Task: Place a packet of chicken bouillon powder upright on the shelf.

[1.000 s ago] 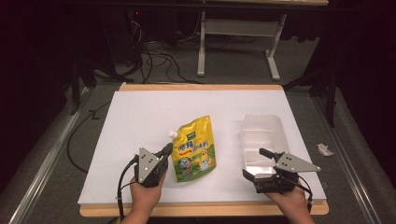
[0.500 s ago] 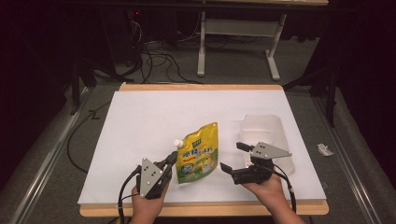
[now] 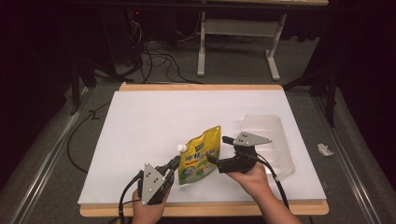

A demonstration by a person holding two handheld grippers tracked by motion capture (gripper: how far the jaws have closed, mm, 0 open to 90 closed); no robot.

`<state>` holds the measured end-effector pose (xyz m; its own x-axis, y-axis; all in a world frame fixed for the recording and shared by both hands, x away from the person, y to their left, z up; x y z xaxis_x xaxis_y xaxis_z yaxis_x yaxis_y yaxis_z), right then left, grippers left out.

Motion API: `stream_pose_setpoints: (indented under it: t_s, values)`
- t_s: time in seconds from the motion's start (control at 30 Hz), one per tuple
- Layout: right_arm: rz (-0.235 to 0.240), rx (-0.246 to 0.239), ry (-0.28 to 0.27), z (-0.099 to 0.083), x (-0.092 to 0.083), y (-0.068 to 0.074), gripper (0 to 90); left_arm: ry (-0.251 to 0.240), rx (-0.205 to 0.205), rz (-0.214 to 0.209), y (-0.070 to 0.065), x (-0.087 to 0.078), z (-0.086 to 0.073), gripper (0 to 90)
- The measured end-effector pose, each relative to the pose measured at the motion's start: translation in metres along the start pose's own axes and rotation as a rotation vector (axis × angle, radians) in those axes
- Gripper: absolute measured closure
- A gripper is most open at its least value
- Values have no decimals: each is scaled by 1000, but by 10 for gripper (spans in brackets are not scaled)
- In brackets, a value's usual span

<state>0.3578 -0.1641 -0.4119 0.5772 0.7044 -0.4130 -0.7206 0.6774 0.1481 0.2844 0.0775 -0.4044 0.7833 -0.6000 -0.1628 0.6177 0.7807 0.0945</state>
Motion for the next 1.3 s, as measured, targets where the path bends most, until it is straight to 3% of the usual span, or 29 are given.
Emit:
stream_pose_setpoints:
  t_s: [0.13,0.27,0.3,0.33,0.37,0.5,0.67,0.7,0.93,1.07,1.3]
  values:
    - [20,11,20,1,6,1,148,0,-8,-2,1,0,-1,900]
    - [35,22,43,-1,13,2,260,2,-20,-7,3,1,-1,900]
    - [33,21,49,-1,13,3,282,4,-41,-13,5,2,-2,900]
    - [25,17,50,-1,14,4,315,4,-41,-13,5,2,-2,900]
    - [10,8,48,-1,13,3,362,6,-70,-16,8,3,-3,900]
    - [-16,4,28,-2,7,1,568,13,-118,-26,16,5,-5,900]
    - [-46,-5,-14,-2,-3,0,703,28,-133,-39,19,11,-7,900]
    - [-53,-8,-28,-2,-7,0,722,24,-152,-44,22,15,-7,900]
    - [-52,-6,-54,-1,-19,7,743,21,-173,-46,29,22,-5,900]
    - [-59,-34,-61,-1,-24,14,753,17,-166,-55,29,25,-3,900]
    - [-57,-73,-75,-13,-39,19,760,28,-127,-99,15,31,-3,900]
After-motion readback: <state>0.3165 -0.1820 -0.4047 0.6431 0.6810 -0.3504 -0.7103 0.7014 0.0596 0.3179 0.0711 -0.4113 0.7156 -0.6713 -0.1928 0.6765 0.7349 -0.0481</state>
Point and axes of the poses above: each handheld gripper's, and its own axes: x roughly forward along the jaws, z roughly out of its top, y roughly to its left, the point moved 3 cm from there along x, roughly forward along the jaws
